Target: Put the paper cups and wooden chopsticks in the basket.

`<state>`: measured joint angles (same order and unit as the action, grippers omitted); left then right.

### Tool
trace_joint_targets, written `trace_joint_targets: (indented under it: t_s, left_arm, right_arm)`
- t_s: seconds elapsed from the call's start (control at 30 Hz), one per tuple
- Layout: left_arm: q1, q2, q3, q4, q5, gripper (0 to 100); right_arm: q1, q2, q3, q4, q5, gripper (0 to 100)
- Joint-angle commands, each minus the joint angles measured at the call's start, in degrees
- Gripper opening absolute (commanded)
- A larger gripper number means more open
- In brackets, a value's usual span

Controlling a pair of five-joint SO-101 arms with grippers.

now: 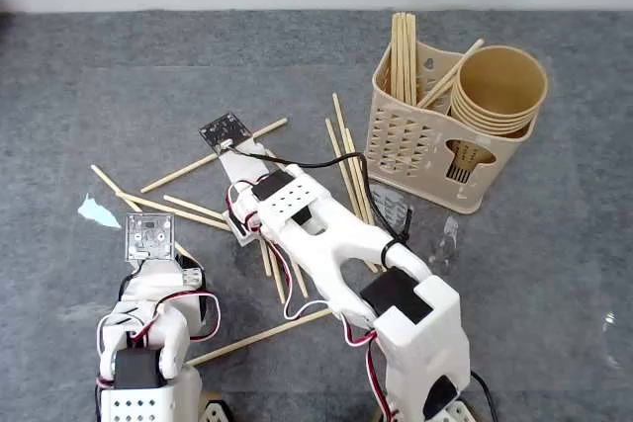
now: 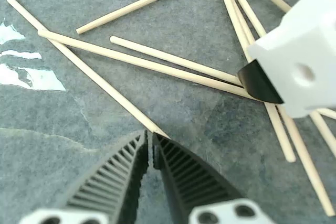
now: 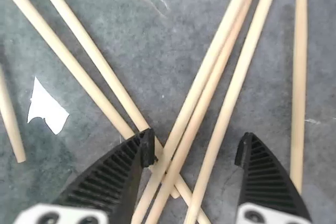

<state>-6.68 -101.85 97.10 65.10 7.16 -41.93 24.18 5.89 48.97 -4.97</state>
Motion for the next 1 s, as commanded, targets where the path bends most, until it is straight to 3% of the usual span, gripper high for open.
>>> trace_joint_targets:
  t_s: [0.0,0.23,0.53,0.97]
  left_arm:
    - [-0.2,0.2,-0.5,-1.1,-0.4,2]
    - [-0.2,0.2,-0.5,-1.1,-0.4,2]
    - [-0.1,0.2,-0.5,-1.1,-0.4,2]
    - [-0.1,0.2,-0.5,-1.1,-0.4,2]
  right_arm:
    - [2.6,0.3,-2.5,1.1,-0.3,21.7]
    - [4.9,0.3,-2.5,3.3,5.5,3.2]
    - [5.5,-2.7,-2.5,6.9,7.0,2.4]
    - [6.6,-26.2,-2.1,22.1,7.0,1.2]
